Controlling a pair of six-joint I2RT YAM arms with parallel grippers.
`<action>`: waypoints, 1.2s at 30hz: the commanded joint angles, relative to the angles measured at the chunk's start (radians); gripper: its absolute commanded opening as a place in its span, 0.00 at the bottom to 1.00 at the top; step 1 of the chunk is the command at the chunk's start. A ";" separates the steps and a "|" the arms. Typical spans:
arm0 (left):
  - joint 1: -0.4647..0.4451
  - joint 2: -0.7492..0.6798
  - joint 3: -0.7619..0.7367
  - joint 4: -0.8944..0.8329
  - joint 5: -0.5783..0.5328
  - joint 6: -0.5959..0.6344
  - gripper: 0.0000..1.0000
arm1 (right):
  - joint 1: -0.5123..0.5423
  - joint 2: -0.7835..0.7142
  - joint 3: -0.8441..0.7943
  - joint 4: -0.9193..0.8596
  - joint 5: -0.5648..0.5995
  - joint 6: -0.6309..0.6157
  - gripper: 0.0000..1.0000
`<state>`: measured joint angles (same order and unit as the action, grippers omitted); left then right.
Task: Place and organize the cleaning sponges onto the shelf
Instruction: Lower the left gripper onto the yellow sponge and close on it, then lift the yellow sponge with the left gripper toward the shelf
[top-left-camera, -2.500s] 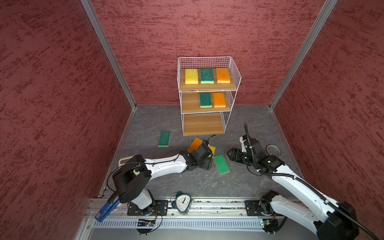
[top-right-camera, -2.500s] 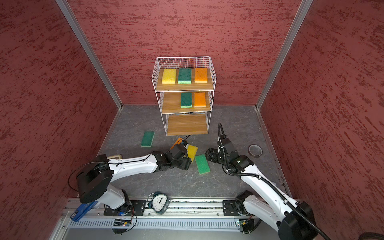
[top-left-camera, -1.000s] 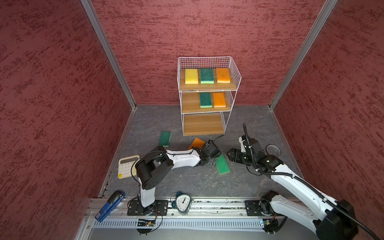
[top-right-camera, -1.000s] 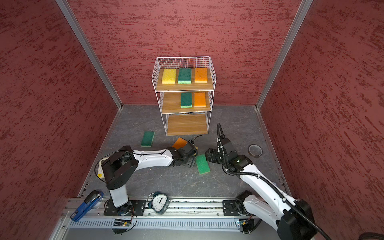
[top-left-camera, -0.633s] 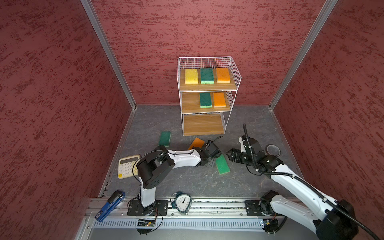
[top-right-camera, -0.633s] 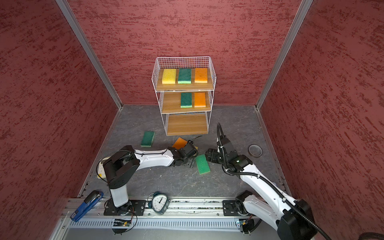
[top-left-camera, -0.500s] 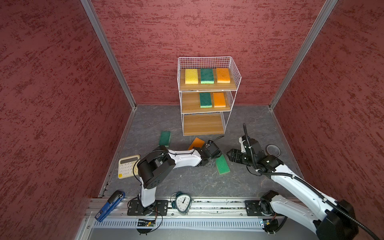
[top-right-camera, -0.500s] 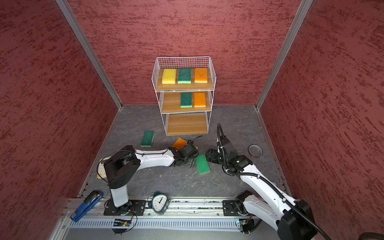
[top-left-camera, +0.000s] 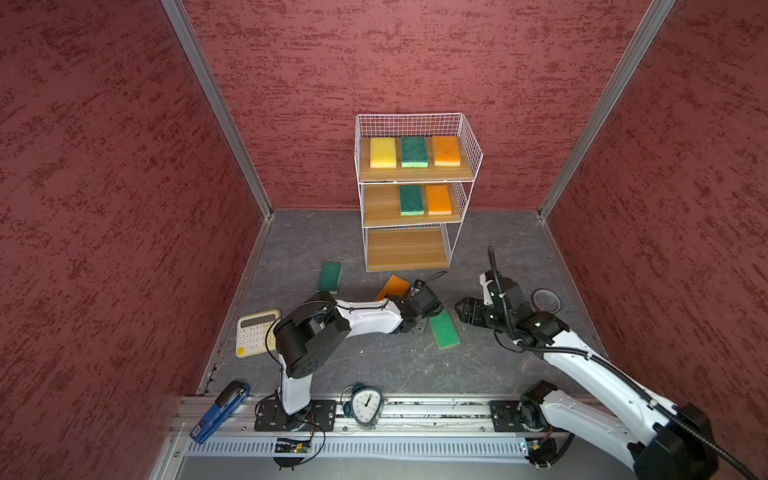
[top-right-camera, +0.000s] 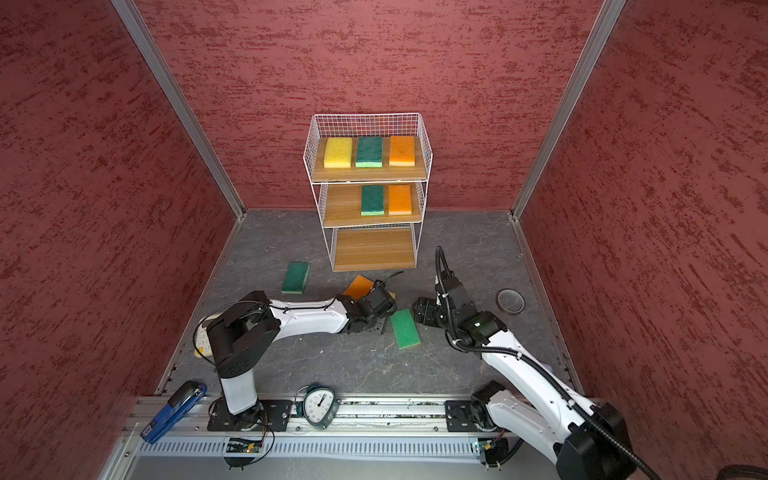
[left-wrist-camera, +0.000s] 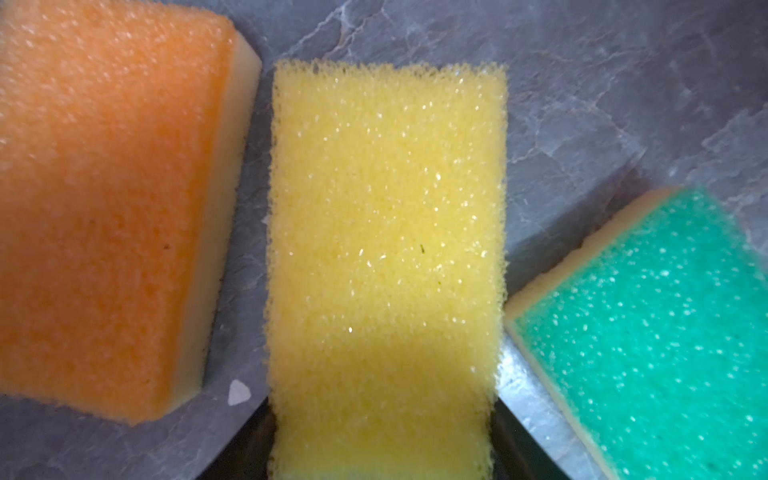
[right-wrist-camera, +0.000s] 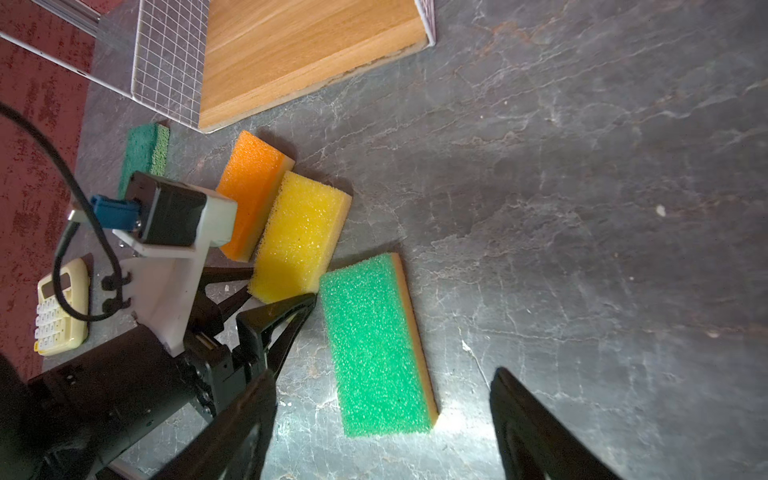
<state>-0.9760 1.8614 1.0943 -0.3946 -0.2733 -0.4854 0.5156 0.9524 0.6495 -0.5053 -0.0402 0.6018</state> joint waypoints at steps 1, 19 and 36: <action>0.003 -0.042 -0.030 -0.006 0.009 -0.007 0.61 | 0.004 -0.029 0.009 -0.002 0.042 0.001 0.82; 0.007 -0.287 -0.121 0.005 0.011 -0.041 0.53 | 0.005 -0.032 0.020 -0.005 0.044 0.013 0.82; 0.049 -0.548 -0.054 -0.158 -0.120 -0.012 0.55 | 0.004 -0.020 0.054 0.005 0.033 -0.008 0.82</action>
<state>-0.9432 1.3445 1.0008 -0.5110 -0.3477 -0.5198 0.5156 0.9348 0.6670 -0.5133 -0.0143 0.6022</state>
